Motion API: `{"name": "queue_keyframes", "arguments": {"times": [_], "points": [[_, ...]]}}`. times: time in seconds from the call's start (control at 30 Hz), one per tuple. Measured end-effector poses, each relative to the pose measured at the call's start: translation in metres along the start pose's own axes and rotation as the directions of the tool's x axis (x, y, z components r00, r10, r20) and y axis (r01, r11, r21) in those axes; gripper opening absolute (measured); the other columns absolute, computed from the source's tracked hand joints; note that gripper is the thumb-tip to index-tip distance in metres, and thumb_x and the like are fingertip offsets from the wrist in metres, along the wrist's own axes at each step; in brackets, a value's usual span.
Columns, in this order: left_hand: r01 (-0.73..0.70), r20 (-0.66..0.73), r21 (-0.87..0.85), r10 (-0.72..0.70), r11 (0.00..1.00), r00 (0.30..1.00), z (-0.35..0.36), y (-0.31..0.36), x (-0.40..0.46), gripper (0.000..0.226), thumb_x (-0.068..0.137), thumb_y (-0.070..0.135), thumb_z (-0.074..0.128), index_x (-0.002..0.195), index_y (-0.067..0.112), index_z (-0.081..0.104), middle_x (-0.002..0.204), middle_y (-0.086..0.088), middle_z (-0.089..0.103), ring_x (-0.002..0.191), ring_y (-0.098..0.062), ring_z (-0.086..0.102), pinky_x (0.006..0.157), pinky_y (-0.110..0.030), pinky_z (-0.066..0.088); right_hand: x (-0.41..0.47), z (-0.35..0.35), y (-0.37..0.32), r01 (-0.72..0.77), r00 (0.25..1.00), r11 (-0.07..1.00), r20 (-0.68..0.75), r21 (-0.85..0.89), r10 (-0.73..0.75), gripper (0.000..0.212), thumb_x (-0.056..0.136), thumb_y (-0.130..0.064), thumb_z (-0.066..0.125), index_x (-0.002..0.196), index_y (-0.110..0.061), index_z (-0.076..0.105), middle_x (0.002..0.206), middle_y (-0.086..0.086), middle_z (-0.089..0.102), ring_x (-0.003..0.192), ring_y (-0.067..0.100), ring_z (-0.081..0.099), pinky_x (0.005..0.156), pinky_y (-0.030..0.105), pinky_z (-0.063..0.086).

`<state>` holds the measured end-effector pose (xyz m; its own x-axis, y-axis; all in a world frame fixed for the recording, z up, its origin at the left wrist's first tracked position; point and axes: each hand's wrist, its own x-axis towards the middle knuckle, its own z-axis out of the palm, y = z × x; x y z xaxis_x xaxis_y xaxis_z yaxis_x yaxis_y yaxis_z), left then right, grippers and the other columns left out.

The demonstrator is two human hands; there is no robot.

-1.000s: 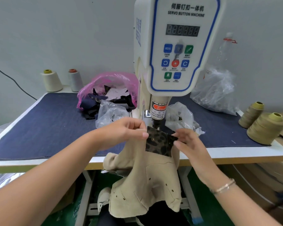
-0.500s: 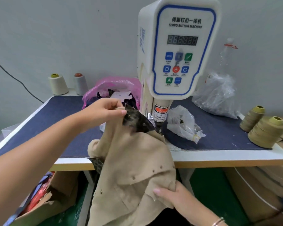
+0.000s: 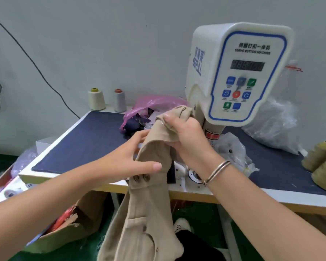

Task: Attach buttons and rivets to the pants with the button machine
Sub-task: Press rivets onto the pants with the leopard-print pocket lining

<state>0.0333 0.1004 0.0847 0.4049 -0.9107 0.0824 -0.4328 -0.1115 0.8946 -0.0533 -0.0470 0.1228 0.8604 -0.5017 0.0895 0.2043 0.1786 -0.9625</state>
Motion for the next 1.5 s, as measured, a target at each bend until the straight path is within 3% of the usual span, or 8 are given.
{"name": "queue_keyframes", "arguments": {"times": [0.3,0.43,0.57,0.7,0.97,1.2,1.37,1.5], "points": [[-0.109,-0.099,-0.207,0.090,0.972,0.991,-0.045,0.019,-0.016,0.033,0.089,0.019,0.059,0.114,0.039,0.065,0.114,0.005,0.070,0.108,-0.011,0.065,0.082,-0.022,0.054,-0.004,0.001,-0.010,0.433,0.898,0.770,0.158,-0.468,-0.410,0.098,0.068,-0.050,0.072,0.140,-0.048,0.007,0.134,-0.004,0.042,0.120,0.011,0.047,0.104,0.033,0.039],[-0.102,-0.022,-0.124,0.100,0.987,0.995,-0.072,0.031,-0.025,0.032,0.089,0.020,0.061,0.112,0.040,0.068,0.114,0.008,0.070,0.104,-0.006,0.066,0.078,-0.016,0.051,0.013,0.003,-0.018,0.480,0.877,0.439,0.394,-0.759,-0.276,0.072,0.070,-0.055,0.068,0.129,-0.061,0.028,0.152,-0.016,0.015,0.141,0.010,0.009,0.110,0.038,0.003],[-0.046,-0.011,-0.053,0.046,0.998,0.999,-0.097,0.034,-0.035,0.024,0.084,0.022,0.063,0.105,0.034,0.069,0.105,0.005,0.072,0.094,-0.006,0.068,0.072,-0.016,0.052,0.021,0.021,-0.029,0.290,0.942,0.774,0.310,-0.562,-0.127,0.014,0.090,-0.029,0.063,0.091,-0.016,0.057,0.093,0.009,0.062,0.088,0.022,0.056,0.083,0.028,0.043],[0.026,-0.001,-0.059,-0.026,0.998,1.000,-0.119,0.014,-0.052,0.045,0.074,0.022,0.079,0.108,0.042,0.058,0.102,0.014,0.070,0.094,-0.003,0.067,0.069,-0.014,0.052,0.019,0.039,-0.060,0.287,0.937,0.907,0.288,-0.308,-0.199,0.019,0.092,-0.018,0.060,0.077,-0.019,0.049,0.063,-0.005,0.053,0.054,0.006,0.049,0.049,0.018,0.040],[0.220,0.208,-0.092,-0.198,0.971,0.958,-0.091,-0.036,-0.058,0.050,0.073,0.043,0.080,0.118,0.049,0.059,0.129,0.015,0.061,0.119,-0.005,0.058,0.090,-0.013,0.047,-0.005,0.076,-0.093,0.466,0.825,0.818,0.500,-0.338,-0.263,0.012,0.099,-0.014,0.048,0.102,-0.025,0.043,0.079,0.010,0.047,0.064,0.019,0.042,0.057,0.023,0.039],[0.494,0.068,0.171,-0.511,0.852,0.857,-0.089,-0.047,-0.073,0.068,0.054,0.085,0.064,0.085,0.026,0.076,0.093,0.003,0.076,0.085,-0.013,0.072,0.074,-0.024,0.054,0.016,0.055,-0.100,0.417,0.904,0.651,0.217,-0.634,-0.368,0.012,0.096,-0.021,0.051,0.105,-0.021,0.043,0.068,-0.006,0.046,0.051,0.000,0.045,0.055,0.019,0.037],[0.613,-0.147,-0.196,-0.641,0.766,0.754,-0.115,-0.016,-0.059,0.053,0.076,0.062,0.064,0.090,0.012,0.074,0.091,-0.009,0.076,0.076,-0.025,0.074,0.065,-0.034,0.059,0.005,0.058,-0.070,0.511,0.797,0.374,0.265,-0.774,-0.542,0.018,0.092,-0.012,0.046,0.107,-0.021,0.041,0.061,-0.003,0.050,0.054,0.007,0.044,0.058,0.031,0.031],[0.364,-0.103,-0.385,-0.431,0.848,0.896,-0.122,0.021,-0.043,0.040,0.081,0.052,0.060,0.078,0.016,0.077,0.090,-0.008,0.075,0.074,-0.018,0.072,0.059,-0.026,0.056,-0.027,0.104,-0.023,0.721,0.691,0.323,0.598,-0.613,-0.406,0.024,0.094,-0.021,0.049,0.116,-0.019,0.039,0.067,-0.011,0.051,0.057,0.013,0.045,0.064,0.038,0.046]]}}
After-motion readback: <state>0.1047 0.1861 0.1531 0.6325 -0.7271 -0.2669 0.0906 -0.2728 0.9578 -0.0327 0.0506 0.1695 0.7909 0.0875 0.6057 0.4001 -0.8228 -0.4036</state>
